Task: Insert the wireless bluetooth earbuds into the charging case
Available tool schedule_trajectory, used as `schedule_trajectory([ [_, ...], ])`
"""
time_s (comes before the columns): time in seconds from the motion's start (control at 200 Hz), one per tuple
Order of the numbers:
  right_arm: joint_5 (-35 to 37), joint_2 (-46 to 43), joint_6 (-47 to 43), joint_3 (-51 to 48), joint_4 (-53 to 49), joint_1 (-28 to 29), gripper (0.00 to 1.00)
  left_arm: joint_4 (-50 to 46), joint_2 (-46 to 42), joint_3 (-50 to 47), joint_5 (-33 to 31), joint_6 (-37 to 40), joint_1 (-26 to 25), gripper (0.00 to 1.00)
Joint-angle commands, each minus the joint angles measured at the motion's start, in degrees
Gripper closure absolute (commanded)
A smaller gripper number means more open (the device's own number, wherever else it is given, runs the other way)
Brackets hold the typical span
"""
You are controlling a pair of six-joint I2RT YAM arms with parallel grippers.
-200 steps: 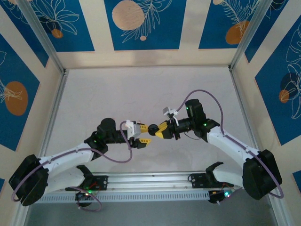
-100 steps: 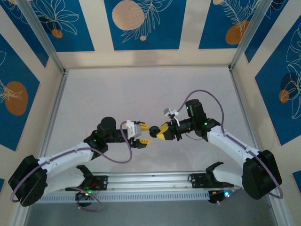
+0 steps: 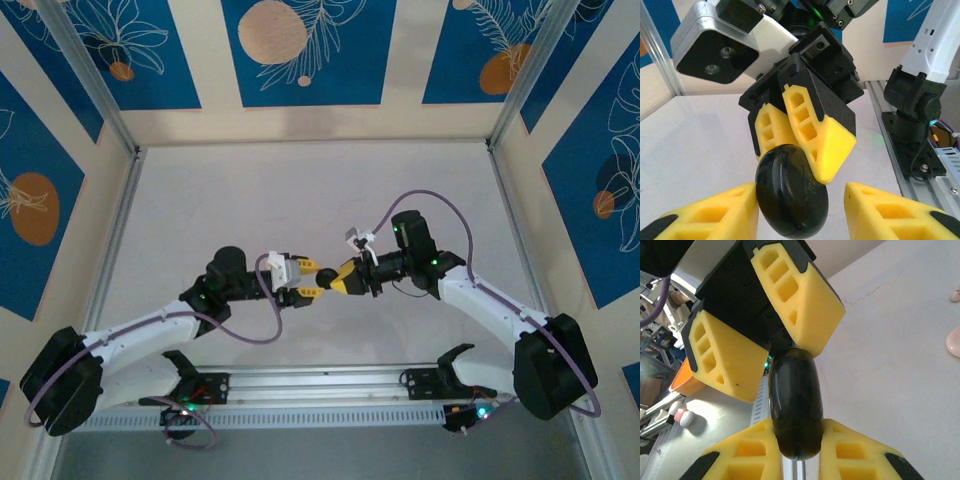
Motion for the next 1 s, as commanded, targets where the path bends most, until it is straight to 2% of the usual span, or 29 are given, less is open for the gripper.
schedule_trajectory([
  [0.0, 4.16, 0.43, 3.39, 0.64, 4.51, -1.07, 0.92, 2.34, -0.06, 1.3, 5.03, -0.13, -1.25, 0.55],
  [0.16, 3.85, 0.07, 2.63, 0.54, 1.37, -2.03, 0.92, 1.38, -1.84, 0.07, -0.13, 0.79, -1.26, 0.49],
  [0.305, 6.66, 1.24, 3.86, 1.3, -4.63, -5.0, 0.92, -2.18, -3.91, -0.88, -8.02, 0.97, -1.24, 0.46],
  [0.49, 8.71, 7.99, 7.15, 5.38, -13.35, -9.01, 0.92, -7.32, -5.55, -1.21, -25.44, -3.58, -1.15, 0.4],
  [0.595, 12.02, 12.18, 8.82, 7.71, -16.76, -9.97, 0.91, -10.67, -4.97, -0.45, -31.86, -6.01, -1.14, 0.39],
  [0.775, 16.72, 20.63, 10.32, 11.96, -21.75, -12.28, 0.91, -15.71, -2.6, 1.89, -38.94, -11.02, -0.86, 0.36],
  [0.995, 20.37, 29.17, 9.57, 16.35, -25.73, -14.13, 0.89, -22.24, 0.68, 5.49, -41.95, -16.88, -0.05, 0.36],
])
